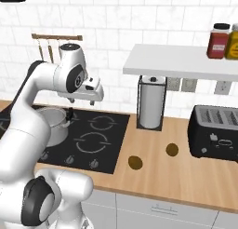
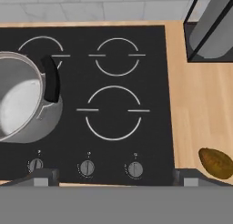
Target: Put the avocado and avocado in the pot. Retrieve the spatula and lightly stir the vegetables in the pot.
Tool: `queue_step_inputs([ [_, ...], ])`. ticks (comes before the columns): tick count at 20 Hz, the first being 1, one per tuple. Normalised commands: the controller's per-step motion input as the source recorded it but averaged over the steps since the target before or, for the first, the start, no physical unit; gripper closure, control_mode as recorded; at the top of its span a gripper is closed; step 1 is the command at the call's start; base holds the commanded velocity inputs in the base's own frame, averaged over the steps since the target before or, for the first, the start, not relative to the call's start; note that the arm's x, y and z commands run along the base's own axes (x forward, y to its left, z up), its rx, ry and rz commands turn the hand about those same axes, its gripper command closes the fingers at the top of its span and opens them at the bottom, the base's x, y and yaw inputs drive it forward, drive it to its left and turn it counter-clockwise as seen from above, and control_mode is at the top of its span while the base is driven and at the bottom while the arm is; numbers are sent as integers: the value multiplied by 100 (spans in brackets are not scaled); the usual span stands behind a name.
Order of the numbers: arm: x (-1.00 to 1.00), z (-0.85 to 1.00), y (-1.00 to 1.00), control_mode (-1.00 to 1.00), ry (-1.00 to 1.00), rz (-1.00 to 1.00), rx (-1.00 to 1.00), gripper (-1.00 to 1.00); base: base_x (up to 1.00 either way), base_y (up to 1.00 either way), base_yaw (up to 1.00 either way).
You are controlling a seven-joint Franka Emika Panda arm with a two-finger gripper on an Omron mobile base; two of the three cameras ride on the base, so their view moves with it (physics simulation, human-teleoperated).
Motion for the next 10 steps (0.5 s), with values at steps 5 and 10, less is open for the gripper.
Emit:
queue_step_inputs([
  [5, 0, 0, -26, -100, 0, 0, 0, -100, -2, -6, 0],
  [10, -11, -25, -63, -100, 0, -3, -2, -100, 0, 0, 0],
])
